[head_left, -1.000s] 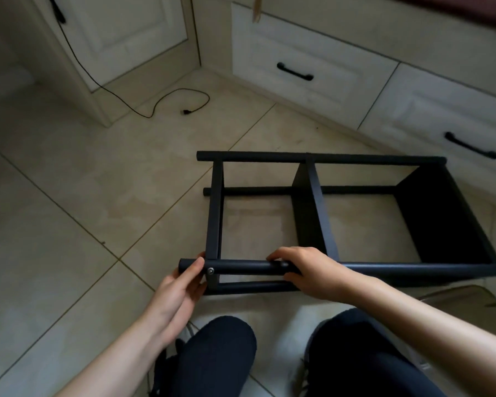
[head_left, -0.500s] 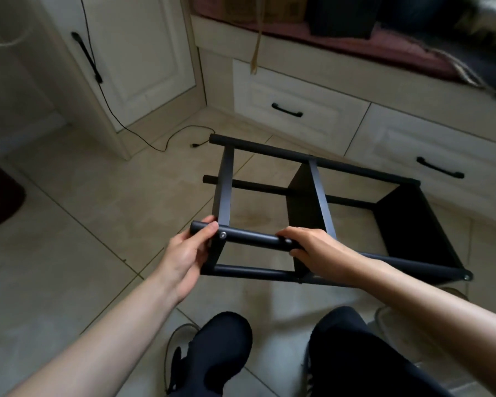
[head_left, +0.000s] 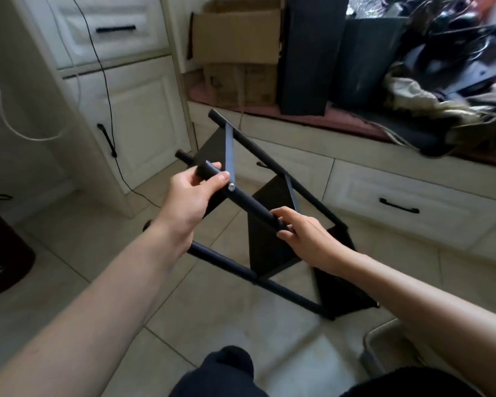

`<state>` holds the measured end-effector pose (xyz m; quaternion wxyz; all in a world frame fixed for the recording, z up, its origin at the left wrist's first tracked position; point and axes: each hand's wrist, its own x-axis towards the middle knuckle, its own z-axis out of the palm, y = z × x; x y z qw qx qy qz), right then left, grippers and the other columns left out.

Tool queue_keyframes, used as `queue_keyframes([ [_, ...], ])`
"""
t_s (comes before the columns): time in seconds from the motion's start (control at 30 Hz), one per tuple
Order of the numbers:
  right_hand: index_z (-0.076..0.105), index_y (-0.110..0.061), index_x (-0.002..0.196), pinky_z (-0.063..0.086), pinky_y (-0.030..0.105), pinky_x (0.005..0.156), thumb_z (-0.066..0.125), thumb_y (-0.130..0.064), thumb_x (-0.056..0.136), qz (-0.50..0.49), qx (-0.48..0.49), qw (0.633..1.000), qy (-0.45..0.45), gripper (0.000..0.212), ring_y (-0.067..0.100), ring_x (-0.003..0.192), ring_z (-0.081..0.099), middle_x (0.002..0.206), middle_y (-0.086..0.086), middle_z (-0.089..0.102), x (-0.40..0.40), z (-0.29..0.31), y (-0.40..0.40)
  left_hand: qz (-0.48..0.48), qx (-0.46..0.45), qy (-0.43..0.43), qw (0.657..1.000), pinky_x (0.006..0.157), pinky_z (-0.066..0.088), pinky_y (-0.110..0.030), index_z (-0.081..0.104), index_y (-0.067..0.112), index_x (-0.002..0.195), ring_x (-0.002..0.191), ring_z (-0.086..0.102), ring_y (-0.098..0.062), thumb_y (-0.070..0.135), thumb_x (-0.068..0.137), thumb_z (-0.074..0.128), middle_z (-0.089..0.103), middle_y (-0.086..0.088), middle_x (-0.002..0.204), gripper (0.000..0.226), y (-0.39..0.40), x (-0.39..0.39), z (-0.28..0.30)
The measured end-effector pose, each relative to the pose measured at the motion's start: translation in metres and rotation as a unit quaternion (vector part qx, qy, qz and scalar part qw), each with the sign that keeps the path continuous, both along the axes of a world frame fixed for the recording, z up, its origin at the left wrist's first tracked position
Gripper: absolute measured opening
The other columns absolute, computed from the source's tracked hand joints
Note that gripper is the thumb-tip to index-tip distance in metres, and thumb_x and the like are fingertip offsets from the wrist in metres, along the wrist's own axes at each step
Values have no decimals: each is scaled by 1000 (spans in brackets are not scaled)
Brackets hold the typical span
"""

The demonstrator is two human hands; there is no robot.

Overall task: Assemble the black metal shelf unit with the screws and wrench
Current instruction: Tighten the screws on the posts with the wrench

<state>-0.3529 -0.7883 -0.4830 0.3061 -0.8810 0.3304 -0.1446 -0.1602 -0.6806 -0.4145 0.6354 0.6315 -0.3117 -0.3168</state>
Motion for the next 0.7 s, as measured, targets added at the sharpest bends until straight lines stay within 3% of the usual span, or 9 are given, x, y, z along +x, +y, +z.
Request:
queue_keyframes([
  [0.17,50,-21,130,51,38,92,54,-8,98,-16,49,996,-78,35,20,106,63,117,3,64,-14,28,21,-10,-38,-156,987,88,57,-29,69,22,106,95,71,-10,24,94,69,73,1,96,12,-6,-27,44],
  [0.23,51,-21,128,52,40,93,53,-6,97,-26,79,990,-110,34,17,106,64,116,2,64,-24,31,31,-15,-54,-225,973,83,57,-25,68,20,101,92,71,-8,26,93,70,73,1,93,10,-5,-42,55],
  [0.33,52,-21,128,52,37,95,55,-5,97,-42,104,983,-147,35,11,104,66,114,-1,65,-41,29,41,9,-72,-324,943,88,56,-33,64,18,104,93,68,-10,32,93,70,69,7,90,19,-2,-72,57],
  [0.4,51,-24,127,53,32,94,56,-7,97,-44,112,980,-157,35,8,104,66,114,-2,65,-53,26,45,48,-77,-377,922,106,46,-42,61,22,109,93,64,-9,39,91,70,66,14,89,27,-1,-92,52],
  [0.47,52,-28,124,53,26,91,57,-8,97,-45,118,978,-167,34,5,102,66,113,-3,66,-64,23,47,71,-69,-413,906,124,18,-44,57,24,115,98,64,-7,46,88,70,68,15,94,37,0,-109,46],
  [0.53,51,-31,120,54,27,90,58,-8,96,-49,119,976,-177,34,6,100,67,112,-3,66,-73,21,49,72,-52,-431,898,125,2,-38,53,24,120,106,65,-9,51,85,70,70,13,104,48,0,-120,44],
  [0.7,49,-30,119,54,35,94,59,-8,96,-49,130,973,-184,34,9,103,67,112,-3,66,-89,16,57,82,-63,-464,880,123,-2,-36,51,21,125,109,64,-13,43,83,76,69,12,106,53,2,-143,41],
])
